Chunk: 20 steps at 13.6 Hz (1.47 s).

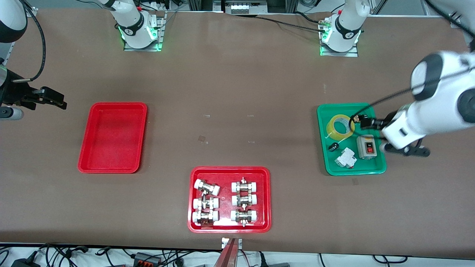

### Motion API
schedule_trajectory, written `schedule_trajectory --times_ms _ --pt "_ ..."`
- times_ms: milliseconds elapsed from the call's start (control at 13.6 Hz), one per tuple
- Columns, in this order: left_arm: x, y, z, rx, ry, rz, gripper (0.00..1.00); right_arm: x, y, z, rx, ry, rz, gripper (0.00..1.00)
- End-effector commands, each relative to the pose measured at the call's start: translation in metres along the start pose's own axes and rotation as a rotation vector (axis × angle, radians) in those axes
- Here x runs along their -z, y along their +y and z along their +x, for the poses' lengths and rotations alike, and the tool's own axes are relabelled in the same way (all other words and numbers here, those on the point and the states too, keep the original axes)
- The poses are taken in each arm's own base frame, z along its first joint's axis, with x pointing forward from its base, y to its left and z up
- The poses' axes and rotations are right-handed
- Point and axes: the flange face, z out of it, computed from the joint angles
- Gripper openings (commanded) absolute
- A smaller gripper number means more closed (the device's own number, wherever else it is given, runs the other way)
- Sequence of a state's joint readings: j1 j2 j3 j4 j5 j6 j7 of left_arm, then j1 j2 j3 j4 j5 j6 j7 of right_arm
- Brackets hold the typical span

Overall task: Left arm passes tape to right arm into tray
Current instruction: 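Lower the left gripper onto the yellow tape roll in the green tray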

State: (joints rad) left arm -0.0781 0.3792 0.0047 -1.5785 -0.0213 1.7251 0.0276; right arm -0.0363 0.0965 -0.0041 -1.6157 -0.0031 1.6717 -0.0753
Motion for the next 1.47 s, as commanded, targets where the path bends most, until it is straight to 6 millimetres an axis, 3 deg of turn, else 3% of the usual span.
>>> schedule_trajectory --times_ms 0,147,220,366,879,1026,1392 --pt "-0.05 -0.009 0.006 -0.002 -0.031 -0.007 1.0 0.001 -0.006 -0.001 0.014 0.008 -0.009 1.0" --pt "-0.092 -0.035 0.0 0.037 -0.066 -0.022 1.0 0.004 -0.006 -0.001 0.012 0.023 -0.011 1.0" --pt "-0.123 -0.039 -0.003 0.045 -0.061 -0.023 1.0 0.005 -0.005 0.0 0.012 0.035 -0.013 1.0" --pt "-0.151 -0.045 -0.009 0.058 -0.046 -0.025 1.0 0.004 -0.005 0.001 0.011 0.04 -0.012 1.0" --pt "-0.196 -0.043 -0.024 0.089 -0.143 -0.03 1.0 0.006 -0.005 0.002 0.009 0.048 -0.007 1.0" --pt "-0.202 -0.033 -0.029 0.16 -0.159 -0.022 1.0 0.007 -0.005 0.001 0.01 0.051 -0.008 1.0" --pt "-0.217 -0.039 -0.038 0.198 -0.18 -0.033 1.0 0.007 -0.007 0.001 0.009 0.05 -0.002 1.0"
